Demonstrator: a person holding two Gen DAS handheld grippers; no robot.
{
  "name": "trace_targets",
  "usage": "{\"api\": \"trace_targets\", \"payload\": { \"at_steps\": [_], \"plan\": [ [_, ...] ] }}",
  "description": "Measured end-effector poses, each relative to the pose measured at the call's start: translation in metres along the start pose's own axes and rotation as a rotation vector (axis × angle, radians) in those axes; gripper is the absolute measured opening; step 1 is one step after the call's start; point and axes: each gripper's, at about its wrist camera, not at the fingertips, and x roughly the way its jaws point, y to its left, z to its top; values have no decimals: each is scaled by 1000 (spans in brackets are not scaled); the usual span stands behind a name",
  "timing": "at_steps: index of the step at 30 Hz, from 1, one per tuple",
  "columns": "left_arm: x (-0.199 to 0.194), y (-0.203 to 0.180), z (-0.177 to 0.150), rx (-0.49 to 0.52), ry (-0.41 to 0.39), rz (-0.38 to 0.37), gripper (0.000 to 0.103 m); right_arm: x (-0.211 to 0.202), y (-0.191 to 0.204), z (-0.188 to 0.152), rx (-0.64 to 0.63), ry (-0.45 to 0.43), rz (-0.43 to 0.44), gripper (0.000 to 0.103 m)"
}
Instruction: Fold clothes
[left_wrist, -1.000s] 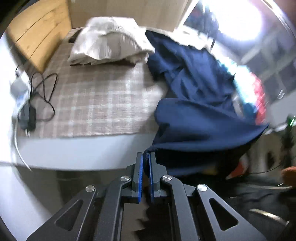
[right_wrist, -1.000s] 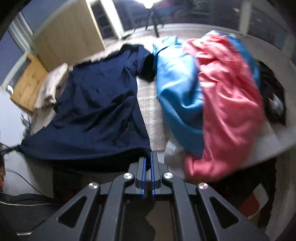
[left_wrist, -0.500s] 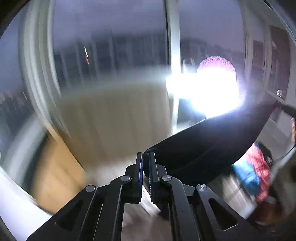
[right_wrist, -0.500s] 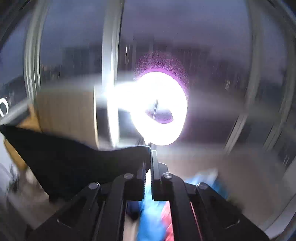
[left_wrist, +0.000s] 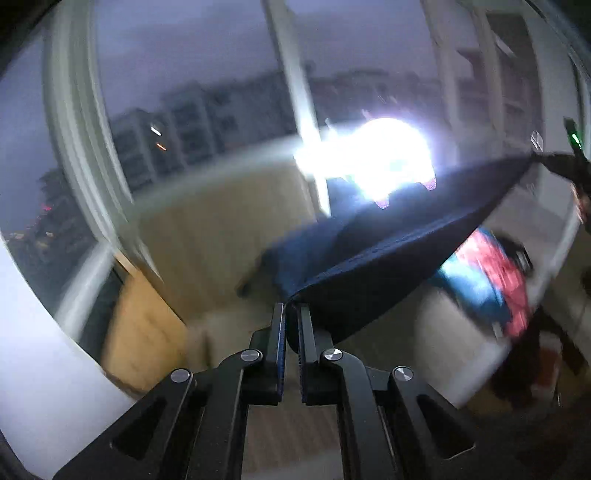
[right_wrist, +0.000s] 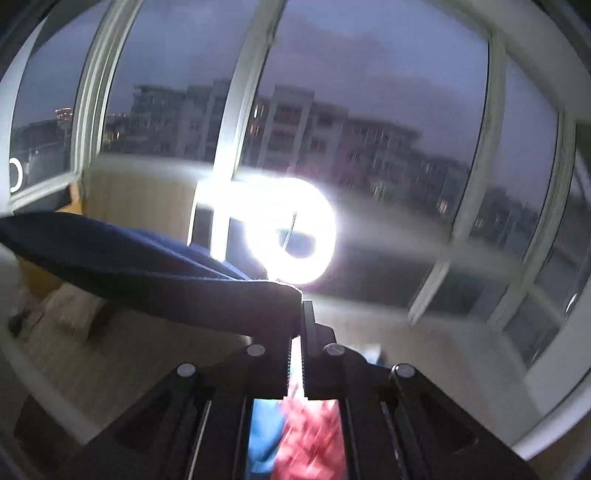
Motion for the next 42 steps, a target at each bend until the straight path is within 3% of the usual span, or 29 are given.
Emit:
{"api": "trace_targets", "payload": {
  "at_steps": [4,9,12,14,16,22,29,31,33,36,39,42],
  "plan": [
    [49,-17,-104,-111,185,-94,5,20,16,-124,101,194,65,4],
    [115,-29,-204,-198,392,-205,5,68,38,-272,249,463,118,4],
    [151,-38,-247,-218,480,-225,5,95,57,-341,264,585,125,4],
    [173,-43,-273,-227,530,-233,5,109,66,-364,265,634,119,4],
    [182,-39,-286,-237,556,-222,5,115,72,-370,238,648,101,4],
    [184,-18,-290,-283,525,-227,5,115,83,-365,149,655,72,4],
    [202,-35,-315,-223,608,-233,6,134,104,-381,57,762,89,5],
    [210,-34,-323,-212,654,-233,12,134,109,-380,9,799,87,13],
    [212,-28,-333,-205,697,-223,11,127,111,-378,-34,841,89,33],
    [200,-10,-342,-230,726,-213,11,102,107,-367,-83,864,92,33],
    [181,22,-337,-308,710,-173,9,78,92,-339,-52,834,90,33],
    [173,38,-300,-321,609,-158,8,66,69,-283,57,692,106,35]
  ]
}}
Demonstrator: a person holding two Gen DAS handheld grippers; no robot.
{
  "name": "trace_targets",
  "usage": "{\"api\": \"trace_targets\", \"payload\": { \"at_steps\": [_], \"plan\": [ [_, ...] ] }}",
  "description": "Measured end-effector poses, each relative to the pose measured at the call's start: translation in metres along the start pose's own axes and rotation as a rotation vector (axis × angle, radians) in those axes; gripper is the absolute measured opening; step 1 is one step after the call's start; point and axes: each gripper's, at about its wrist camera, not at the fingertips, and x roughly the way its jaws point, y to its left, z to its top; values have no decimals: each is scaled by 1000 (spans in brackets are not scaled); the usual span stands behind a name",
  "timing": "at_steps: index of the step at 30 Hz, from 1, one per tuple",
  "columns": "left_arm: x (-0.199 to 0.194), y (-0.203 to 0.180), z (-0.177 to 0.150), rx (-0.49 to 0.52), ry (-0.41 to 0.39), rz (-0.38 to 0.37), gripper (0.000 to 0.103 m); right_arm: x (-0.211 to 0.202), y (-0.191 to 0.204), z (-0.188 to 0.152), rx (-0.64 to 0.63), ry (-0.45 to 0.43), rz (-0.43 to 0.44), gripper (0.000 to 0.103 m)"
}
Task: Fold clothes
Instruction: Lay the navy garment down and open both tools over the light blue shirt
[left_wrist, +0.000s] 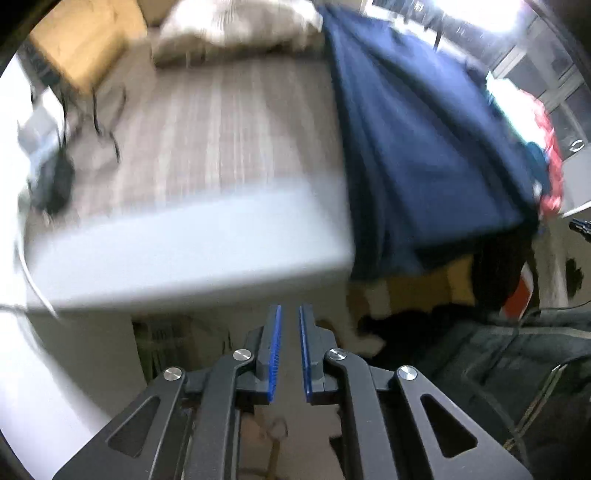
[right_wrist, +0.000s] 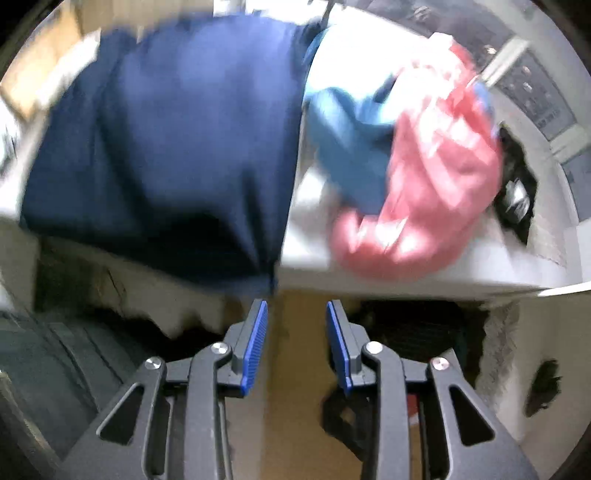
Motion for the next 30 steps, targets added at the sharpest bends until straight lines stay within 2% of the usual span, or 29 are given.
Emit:
{"api": "trace_targets", "payload": {
  "at_steps": [3,6,9,14,17,21,24,26,28,30],
  "plan": [
    [-24,-37,40,96,-115,-34,9,-28,-4,47,29,-137,23,46],
    [-29,-91,75,207,-188,-113,15,-27,-2,108,-9,-225,5,46],
    [-18,-157,104,307,-220,-220,15,-7,-10,164,-45,-257,-9,46],
    [19,-249,139,358,-188,-361,15,52,-56,259,43,-235,128,47],
    [59,-299,157,368,-112,-347,15,95,-77,311,40,-211,129,47],
    [85,-342,180,333,-74,-341,15,161,-98,376,-43,-166,89,47],
    [93,-364,219,304,-94,-333,15,203,-112,410,-55,-110,157,47],
    [97,-380,259,304,-153,-314,16,224,-118,426,-51,-80,225,48],
    [104,-395,304,309,-211,-290,28,241,-126,435,-30,-38,277,48],
    [116,-406,346,312,-251,-284,29,258,-133,440,9,10,334,48]
  ]
}}
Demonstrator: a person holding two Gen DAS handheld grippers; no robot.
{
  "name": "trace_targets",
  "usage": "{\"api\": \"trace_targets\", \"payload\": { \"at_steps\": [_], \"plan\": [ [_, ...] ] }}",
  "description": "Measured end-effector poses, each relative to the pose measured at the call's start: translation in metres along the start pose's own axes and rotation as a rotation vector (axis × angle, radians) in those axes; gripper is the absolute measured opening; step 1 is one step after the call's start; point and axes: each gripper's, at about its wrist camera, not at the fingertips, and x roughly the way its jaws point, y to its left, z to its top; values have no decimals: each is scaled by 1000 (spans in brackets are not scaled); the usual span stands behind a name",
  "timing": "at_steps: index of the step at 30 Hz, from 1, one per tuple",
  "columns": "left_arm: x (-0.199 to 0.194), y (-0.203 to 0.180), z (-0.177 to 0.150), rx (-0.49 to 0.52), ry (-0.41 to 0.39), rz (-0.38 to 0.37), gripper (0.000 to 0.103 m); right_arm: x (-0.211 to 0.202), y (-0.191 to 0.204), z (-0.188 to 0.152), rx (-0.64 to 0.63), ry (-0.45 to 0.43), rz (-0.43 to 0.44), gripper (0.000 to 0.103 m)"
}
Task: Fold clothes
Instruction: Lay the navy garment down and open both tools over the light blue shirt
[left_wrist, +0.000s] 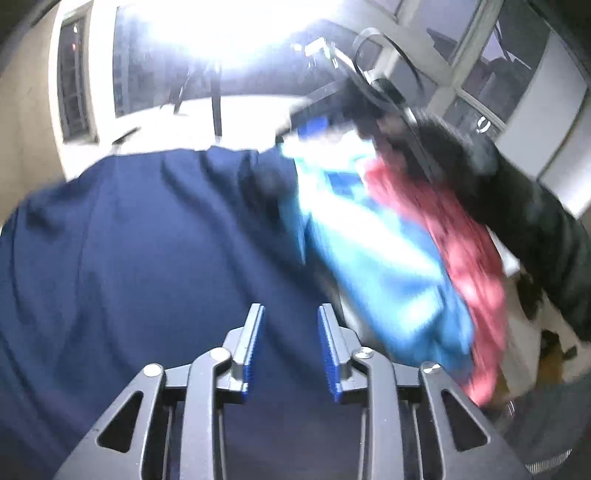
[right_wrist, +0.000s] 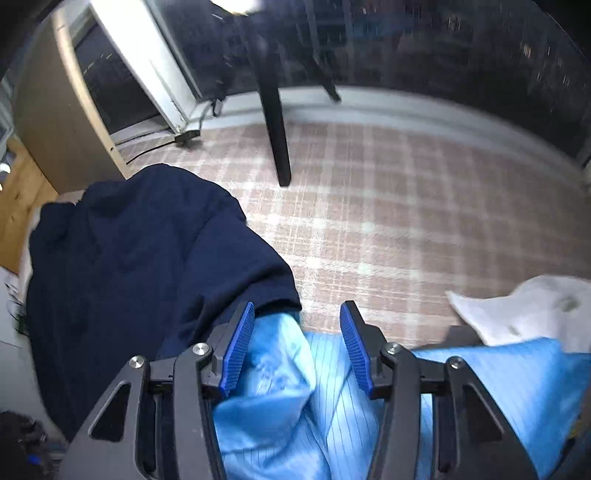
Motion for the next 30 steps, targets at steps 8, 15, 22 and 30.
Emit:
{"api": "trace_targets", "payload": {
  "at_steps": [8,15,22,30],
  "plan": [
    [83,25,89,-72,-15,-47,30,14,-28,5,157,56,245,48],
    [122,24,92,-74,40,-47,26,21,-2,5,25,90,249,21],
    [119,14,88,-104,20,-96,2,-10,4,14,-65,-65,171,4],
    [114,2,99,-183,-56,-264,3,-35,-1,42,-152,-243,-82,2]
  ]
}}
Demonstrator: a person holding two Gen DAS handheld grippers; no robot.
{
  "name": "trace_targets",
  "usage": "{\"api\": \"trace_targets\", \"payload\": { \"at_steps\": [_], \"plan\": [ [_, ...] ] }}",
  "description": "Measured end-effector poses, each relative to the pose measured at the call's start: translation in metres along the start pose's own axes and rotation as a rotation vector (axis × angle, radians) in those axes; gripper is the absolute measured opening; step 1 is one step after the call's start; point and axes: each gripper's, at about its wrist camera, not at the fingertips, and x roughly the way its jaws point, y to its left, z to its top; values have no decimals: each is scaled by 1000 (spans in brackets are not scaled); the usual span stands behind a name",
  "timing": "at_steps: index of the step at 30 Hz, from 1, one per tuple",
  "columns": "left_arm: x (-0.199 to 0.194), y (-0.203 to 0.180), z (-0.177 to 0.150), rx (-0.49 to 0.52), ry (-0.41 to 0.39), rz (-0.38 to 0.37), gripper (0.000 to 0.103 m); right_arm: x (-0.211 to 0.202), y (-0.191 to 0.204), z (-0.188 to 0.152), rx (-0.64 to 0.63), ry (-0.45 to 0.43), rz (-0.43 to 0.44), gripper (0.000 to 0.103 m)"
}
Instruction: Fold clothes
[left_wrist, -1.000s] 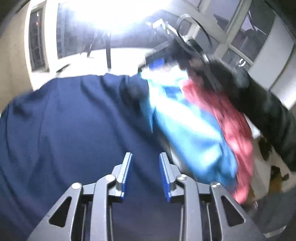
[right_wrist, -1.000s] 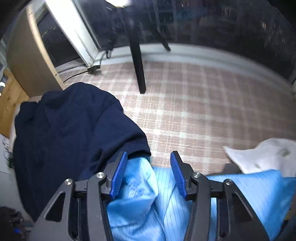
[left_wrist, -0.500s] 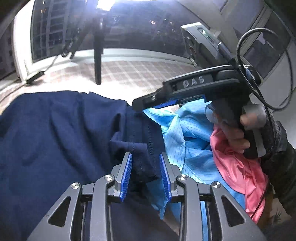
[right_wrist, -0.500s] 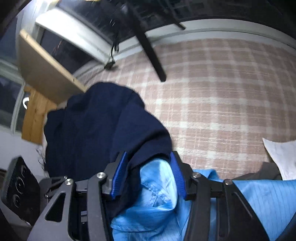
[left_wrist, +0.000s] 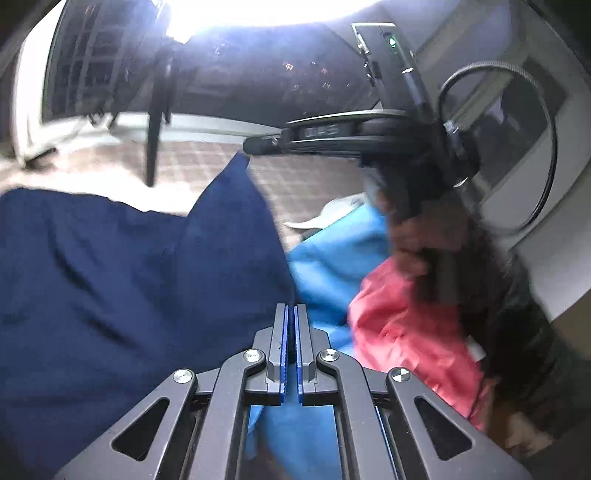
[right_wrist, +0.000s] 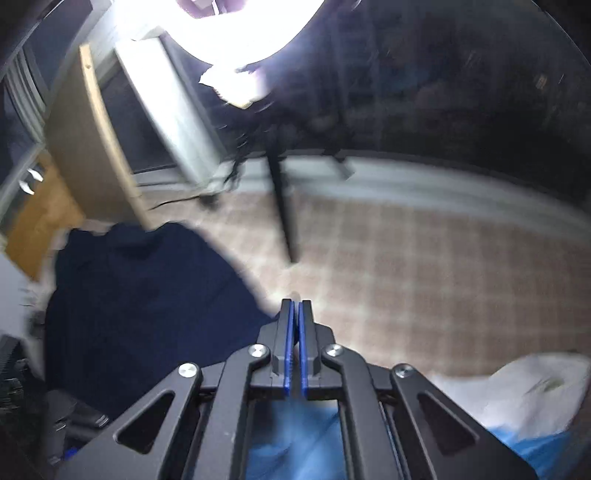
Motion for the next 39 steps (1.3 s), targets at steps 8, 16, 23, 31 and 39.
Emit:
{"api": "trace_targets", "payload": {
  "at_steps": [8,16,23,31,39],
  "plan": [
    [-28,3,-29,-40,63,-40,12,20,-30,-12,75,114,-44,6],
    [-171,21,-98,-44,-21,237,30,-74,27,-44,-23,64,250,37],
    [-174,7,-178,-91,68,234,30,-61,105,-143,-185,274,305,37],
    [-157,-31,-273,-3,200,182,30,-66,65,-210,-151,309,-26,0],
    [-213,-14,-365,-81,187,320,30,-187,140,-293,-123,147,111,33]
  ]
}}
